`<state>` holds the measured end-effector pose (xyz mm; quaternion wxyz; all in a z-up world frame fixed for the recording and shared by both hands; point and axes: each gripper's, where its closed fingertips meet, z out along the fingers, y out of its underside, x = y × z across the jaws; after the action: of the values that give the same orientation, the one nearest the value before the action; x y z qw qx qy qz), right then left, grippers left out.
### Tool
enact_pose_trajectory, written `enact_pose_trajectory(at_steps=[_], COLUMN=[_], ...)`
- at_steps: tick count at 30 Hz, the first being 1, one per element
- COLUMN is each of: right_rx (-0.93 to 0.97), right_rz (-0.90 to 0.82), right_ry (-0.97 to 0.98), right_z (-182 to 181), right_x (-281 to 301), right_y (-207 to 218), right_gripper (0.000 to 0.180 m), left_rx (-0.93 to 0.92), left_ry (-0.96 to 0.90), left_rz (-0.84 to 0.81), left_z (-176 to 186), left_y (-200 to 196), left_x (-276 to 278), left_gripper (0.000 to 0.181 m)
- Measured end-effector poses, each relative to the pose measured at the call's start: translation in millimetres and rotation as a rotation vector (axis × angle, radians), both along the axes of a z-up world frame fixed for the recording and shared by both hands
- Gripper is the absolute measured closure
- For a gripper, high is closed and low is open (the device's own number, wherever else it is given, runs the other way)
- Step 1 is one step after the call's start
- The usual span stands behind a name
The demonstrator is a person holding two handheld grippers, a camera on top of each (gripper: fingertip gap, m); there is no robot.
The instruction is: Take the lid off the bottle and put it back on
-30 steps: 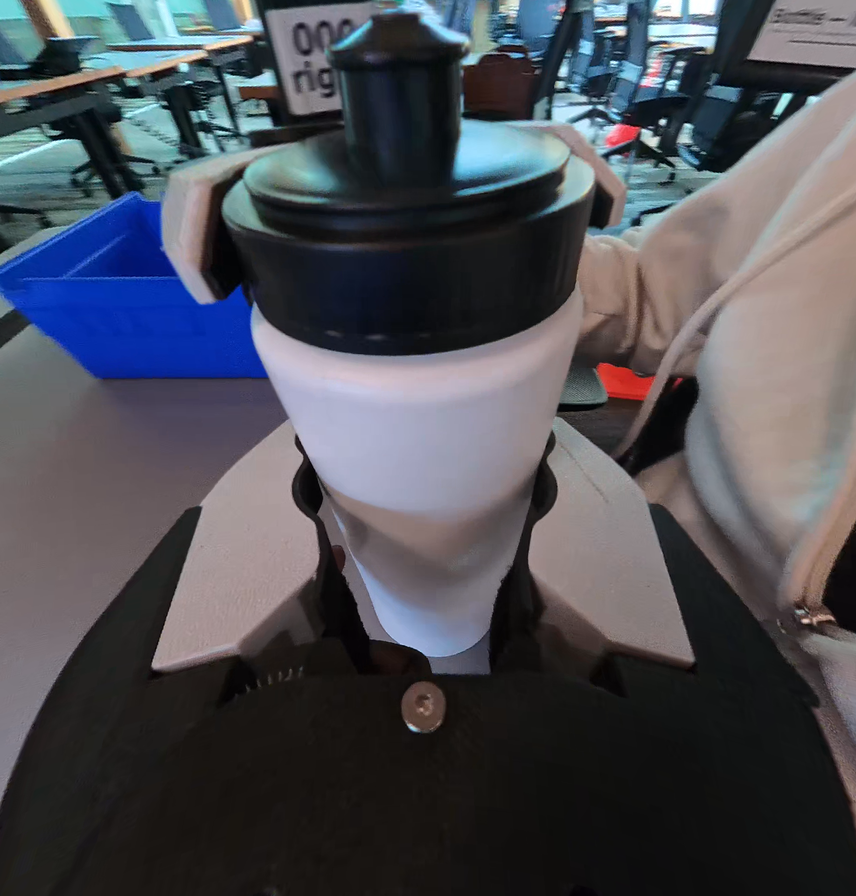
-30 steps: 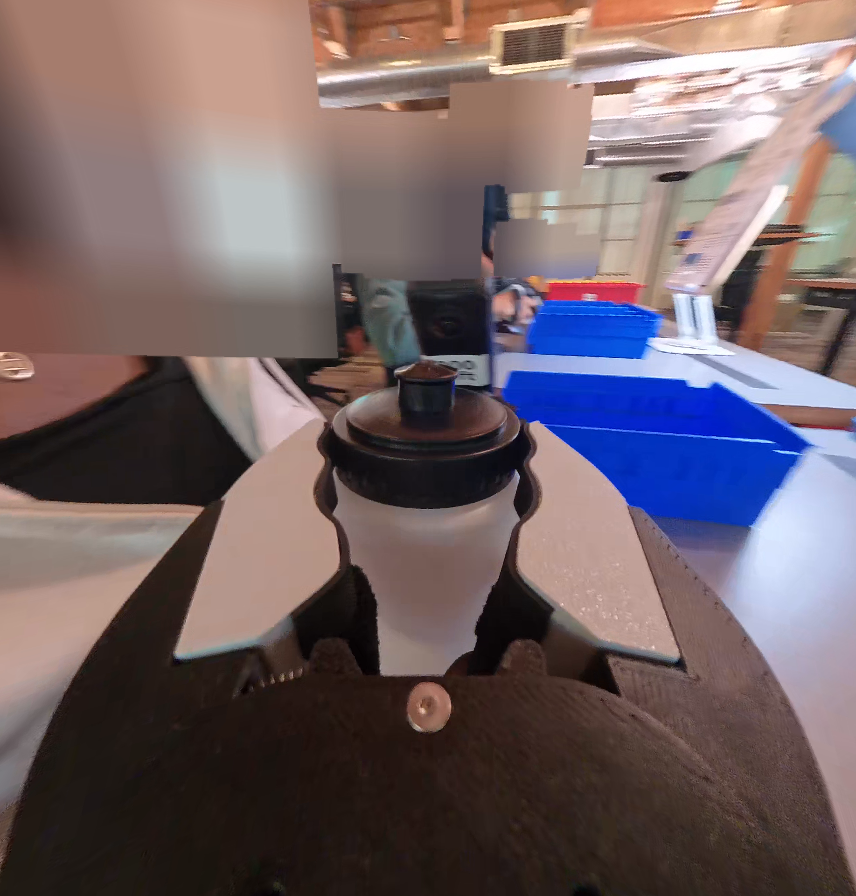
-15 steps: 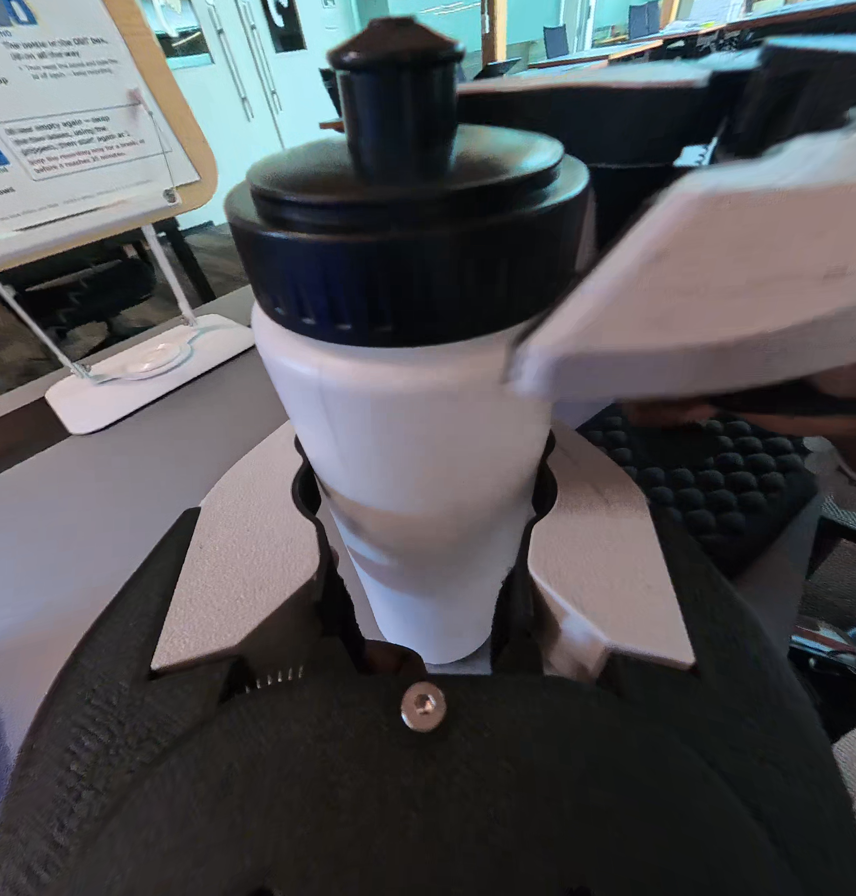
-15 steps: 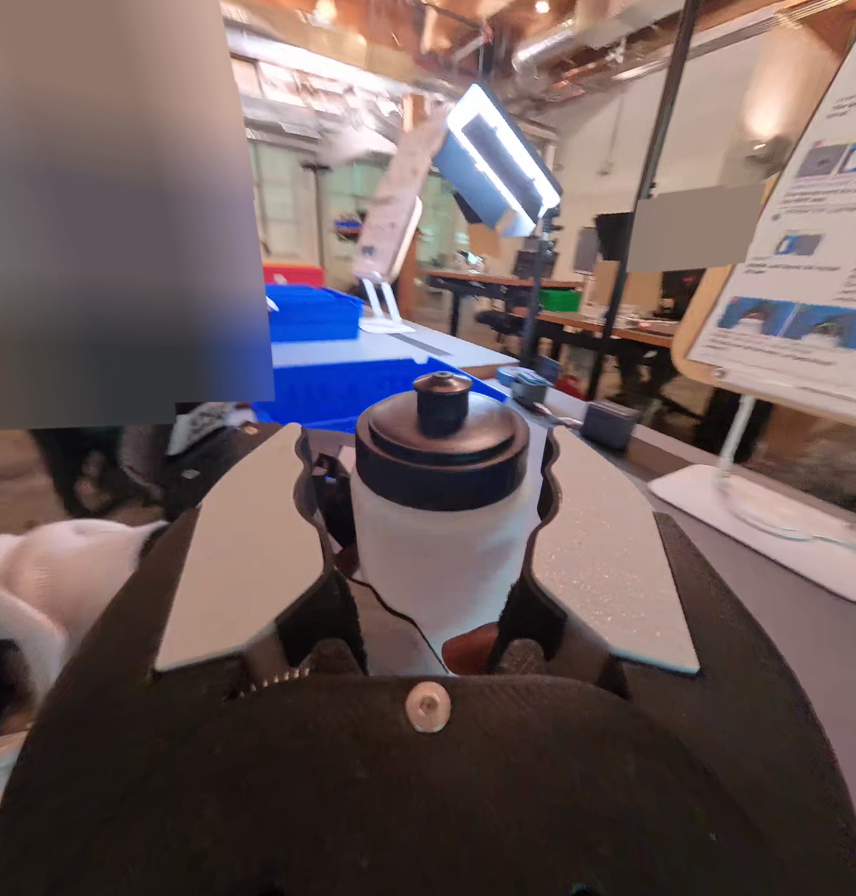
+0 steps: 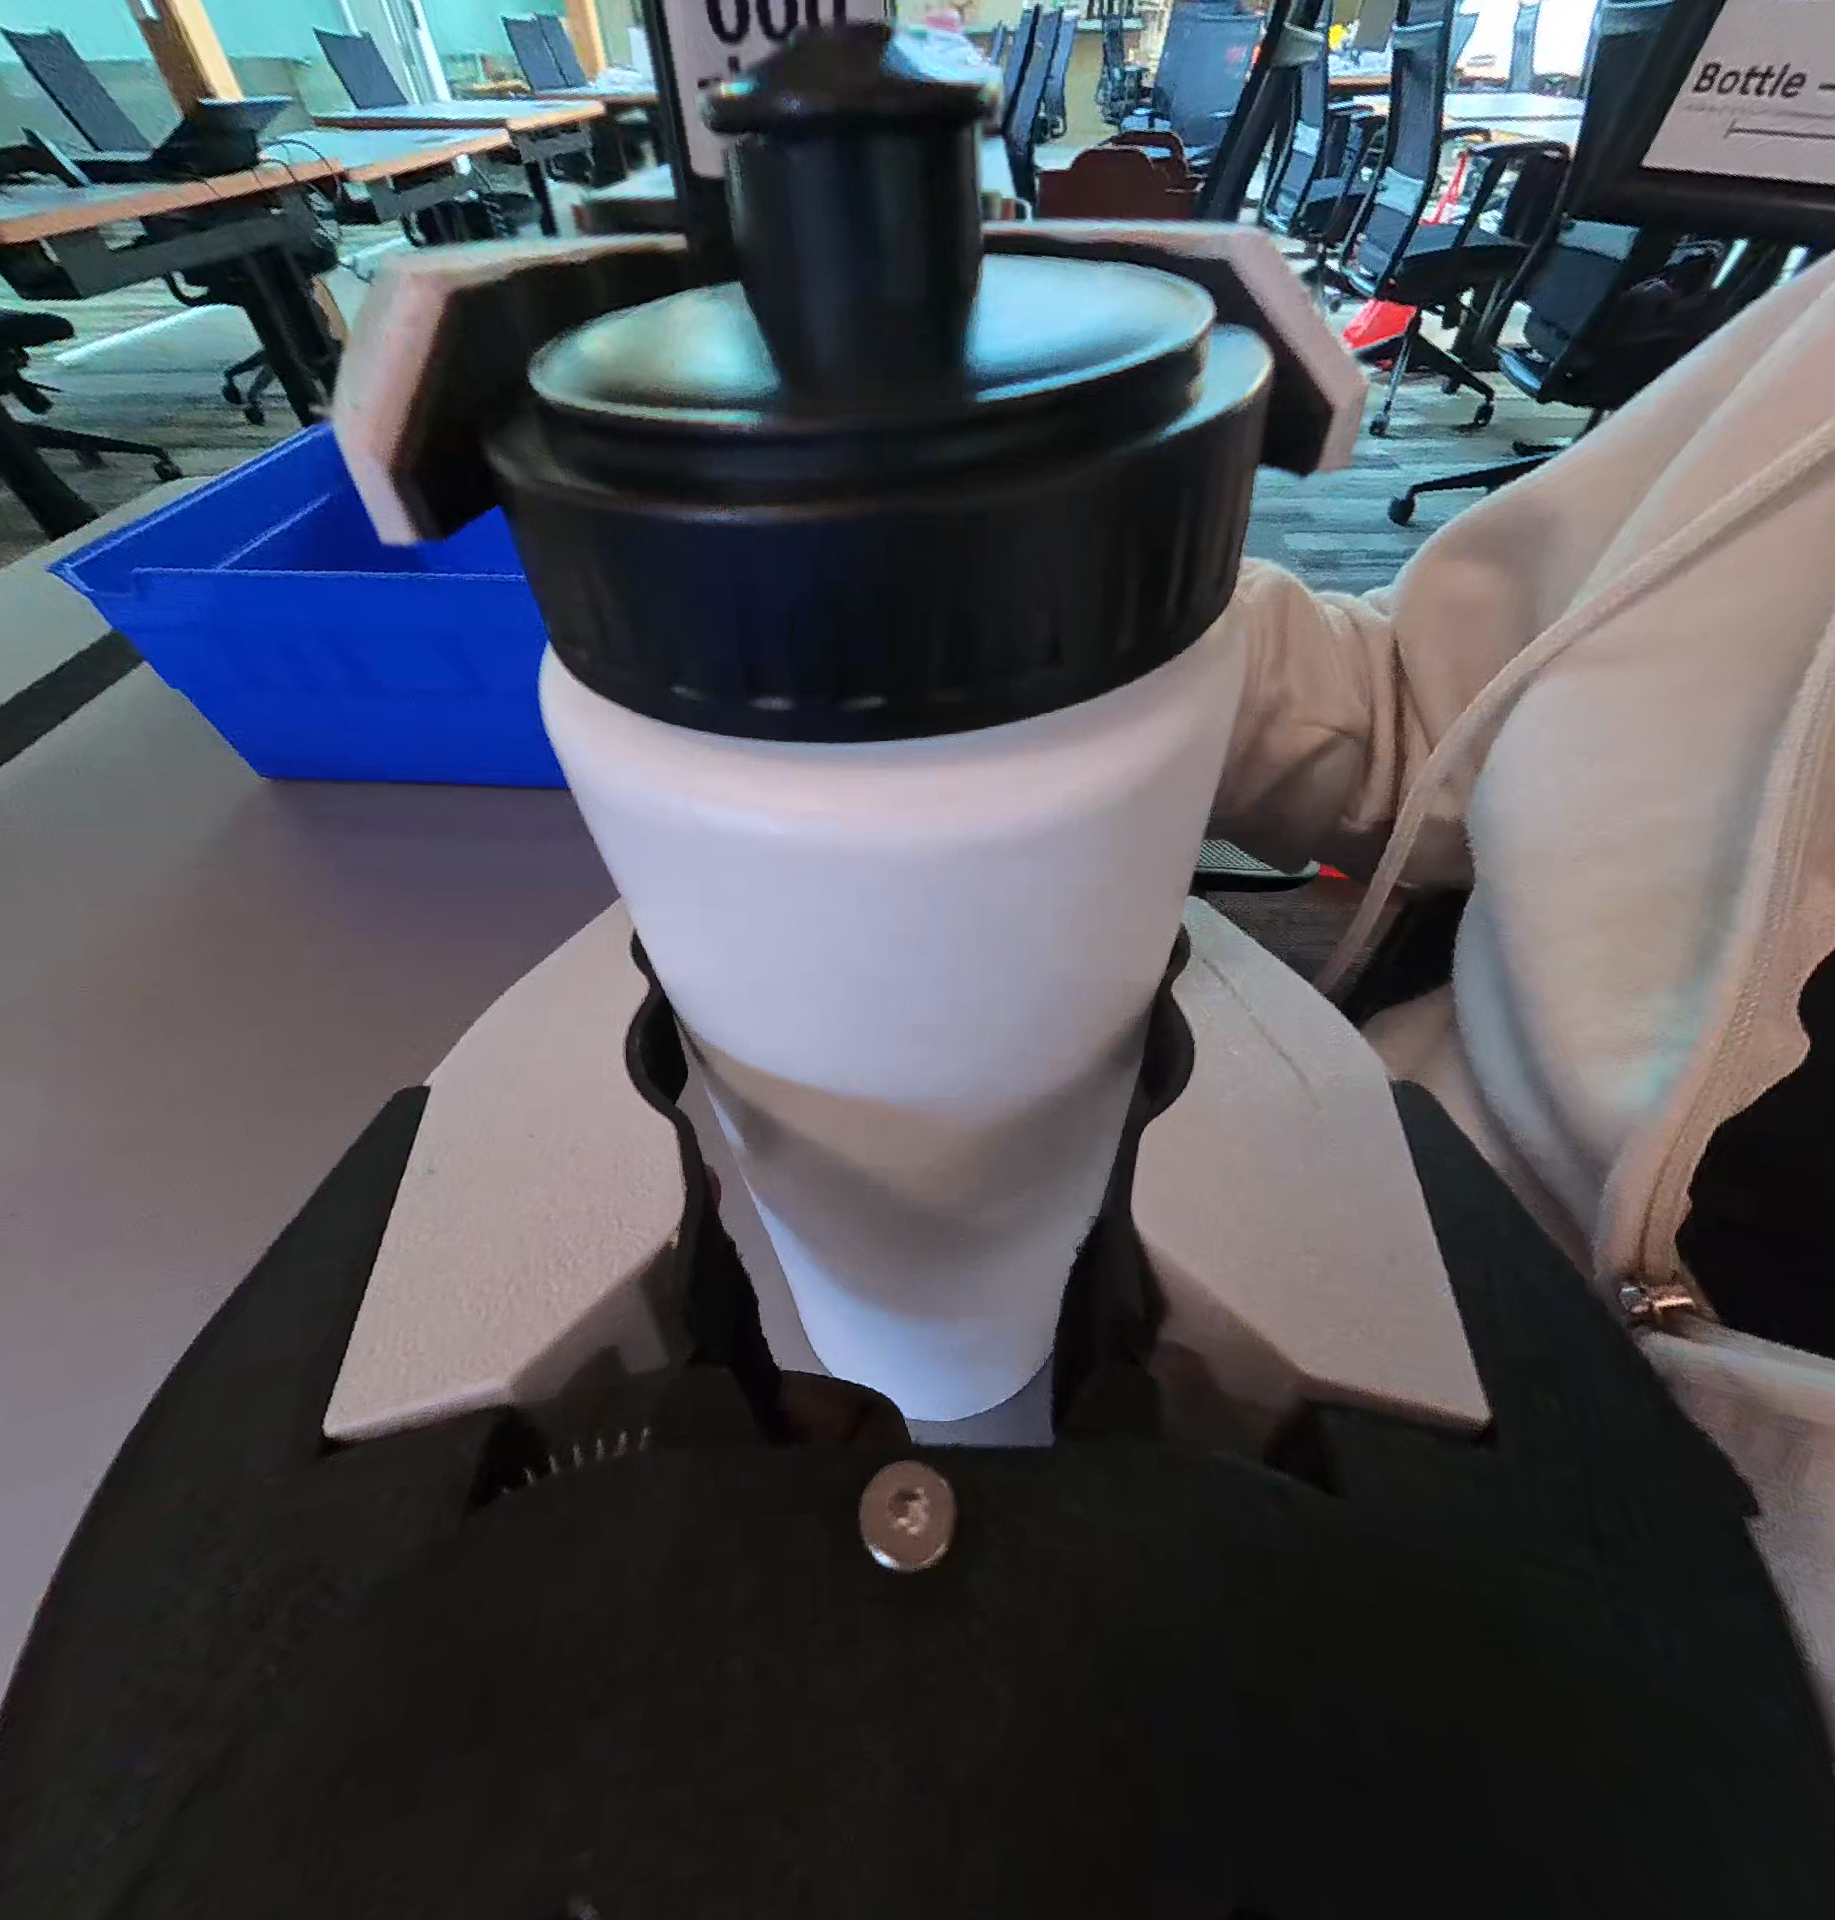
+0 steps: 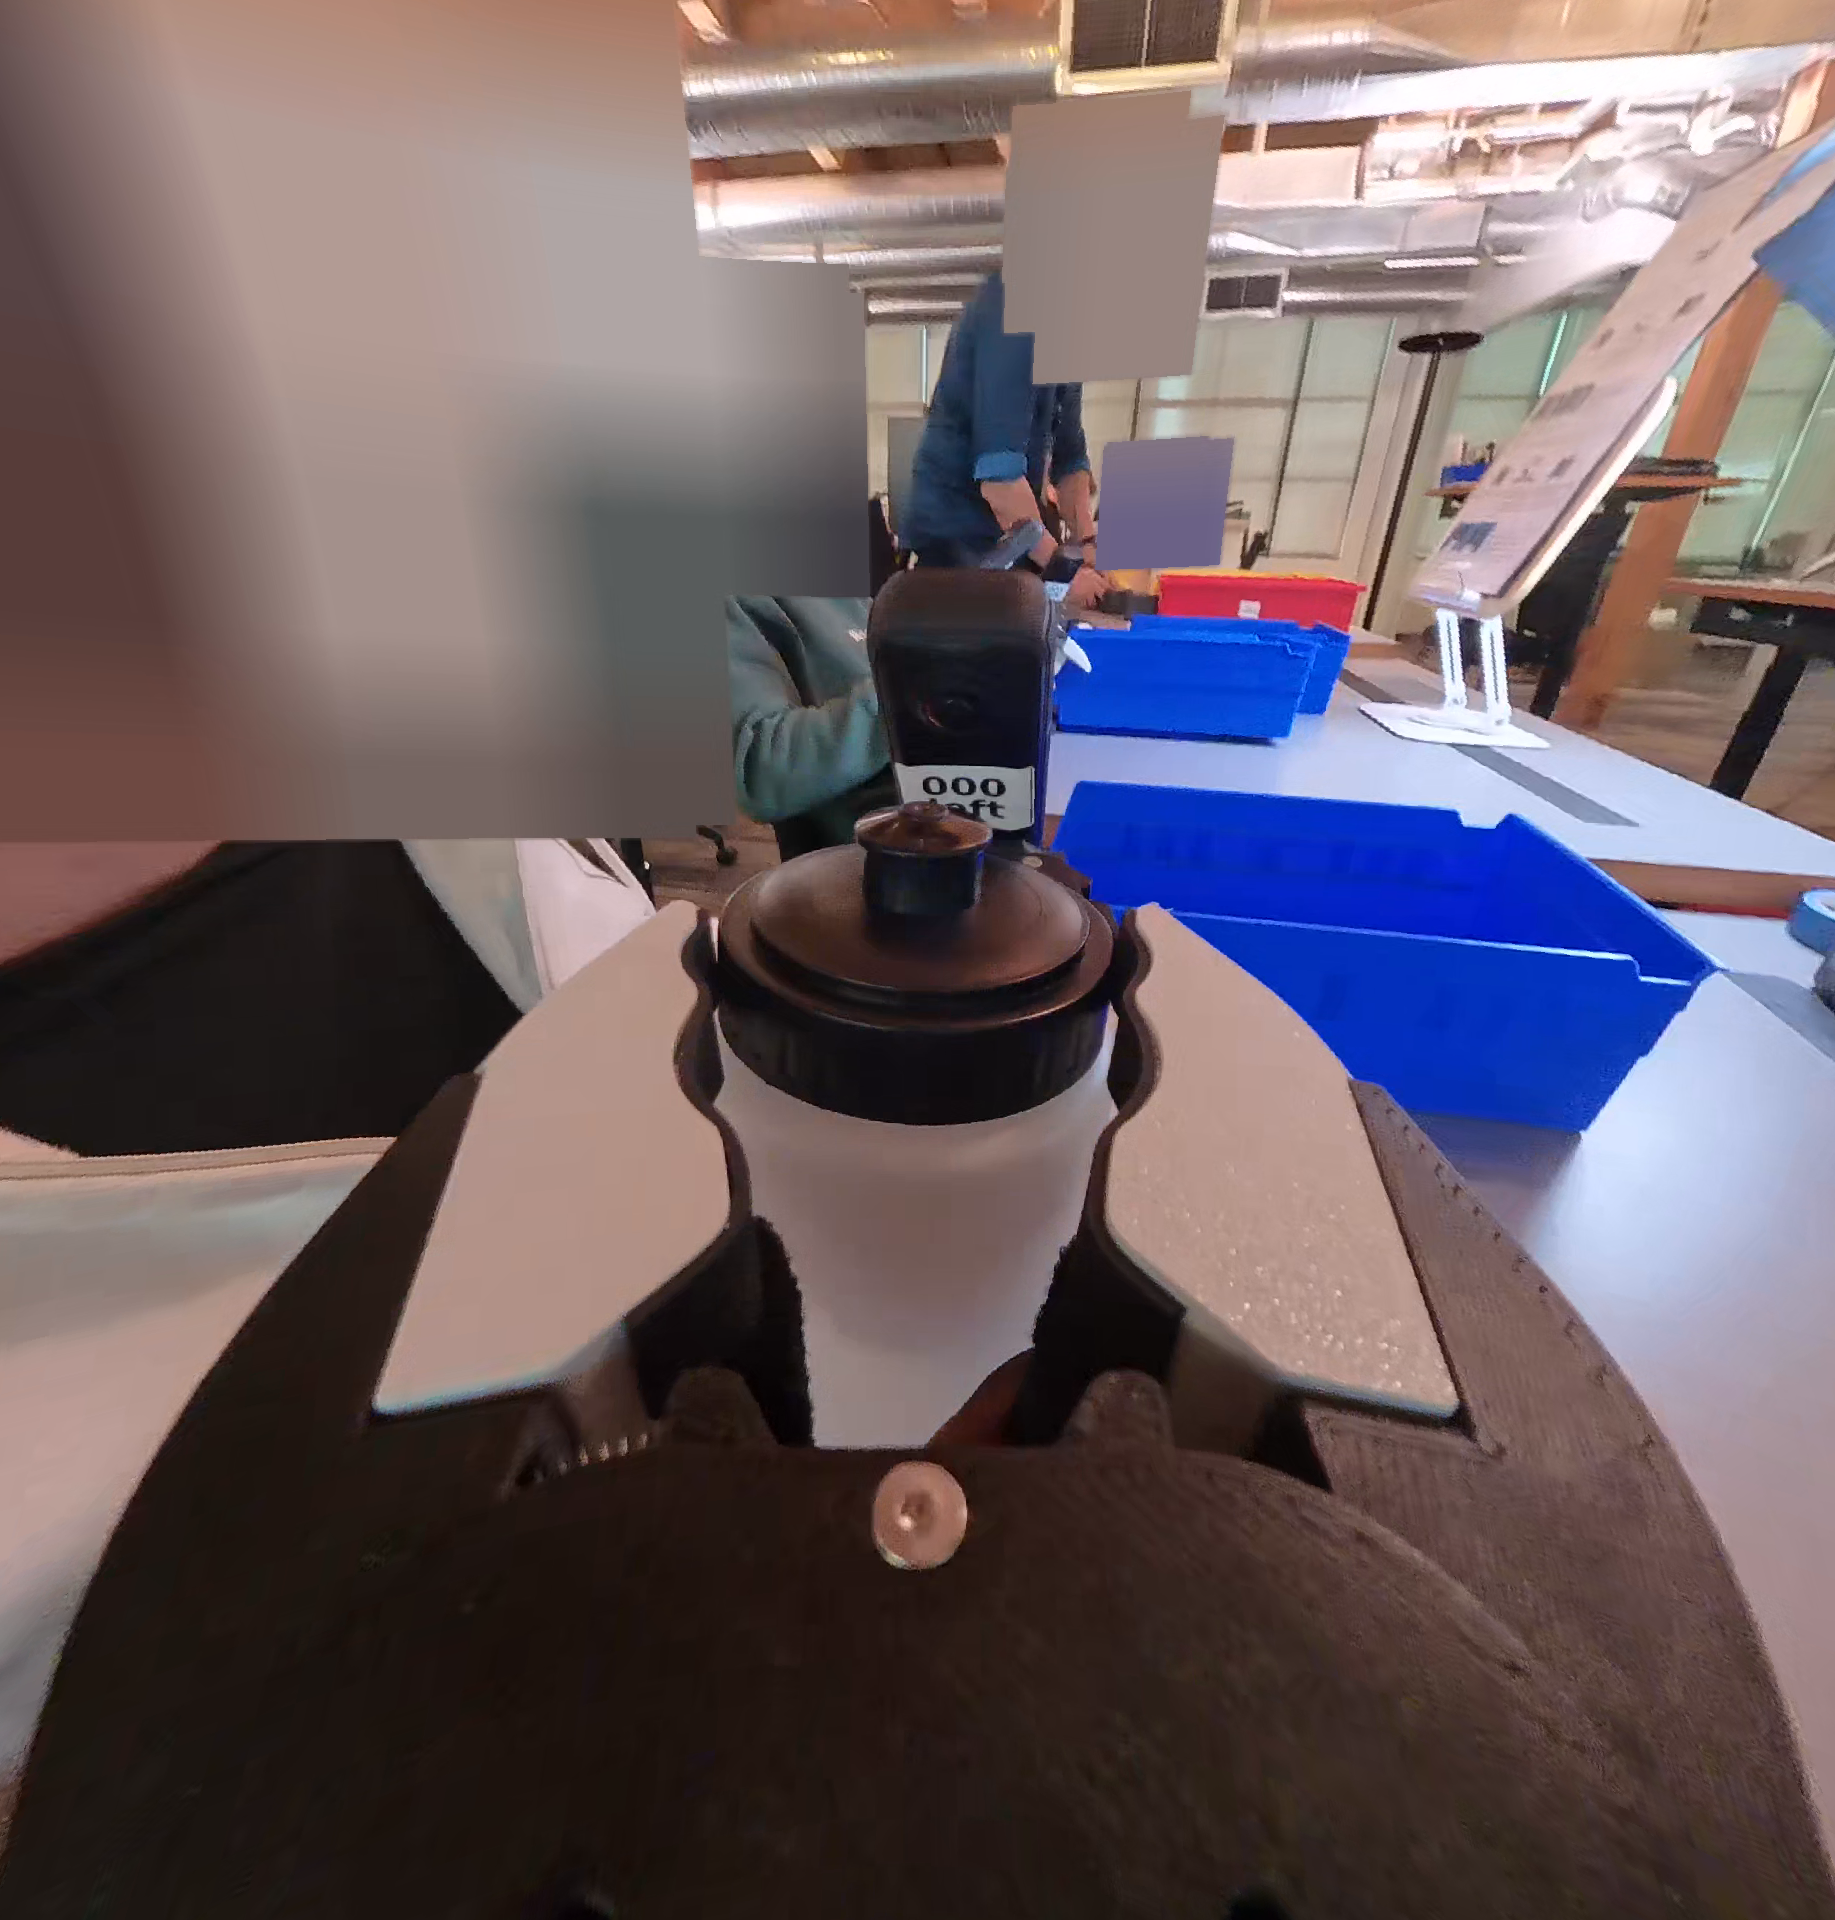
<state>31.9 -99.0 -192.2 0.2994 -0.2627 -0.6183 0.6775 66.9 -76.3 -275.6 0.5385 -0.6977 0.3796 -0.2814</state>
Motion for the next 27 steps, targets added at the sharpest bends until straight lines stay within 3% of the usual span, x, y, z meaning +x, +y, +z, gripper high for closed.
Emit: enact_pose_trajectory(at_steps=[3,7,10,13,16,23,27], right_rx=[-0.014,-0.056,0.004,0.116,0.1,0.026,-0.012], right_rz=[-0.056,-0.385,-0.619,-0.767,-0.643,-0.034,0.01], right_ry=[0.011,0.043,0.049,0.038,-0.021,-0.058,-0.023], right_z=[0.0,5.0,4.5,2.3,0.7,1.3,1.2], right_x=[-2.1,-8.2,-10.9,-15.3,-17.9,-7.2,-5.7], right_y=[3.2,22.5,20.8,22.3,21.1,8.2,6.3], right_gripper=[0.107,0.089,0.092,0.107,0.107,0.107,0.107], left_rx=[0.03,0.062,0.082,0.091,0.055,-0.013,0.008], left_ry=[-0.008,0.009,0.025,0.033,0.008,-0.003,-0.015], left_rz=[0.137,0.465,0.541,0.542,0.451,0.129,0.159], left_z=[0.9,1.4,1.8,1.8,0.8,-0.5,0.1], left_y=[8.4,25.0,26.3,26.3,23.7,8.9,9.4], left_x=[-6.1,-29.2,-28.3,-25.3,-23.0,-8.5,-8.6], left_gripper=[0.093,0.093,0.092,0.093,0.093,0.093,0.093])
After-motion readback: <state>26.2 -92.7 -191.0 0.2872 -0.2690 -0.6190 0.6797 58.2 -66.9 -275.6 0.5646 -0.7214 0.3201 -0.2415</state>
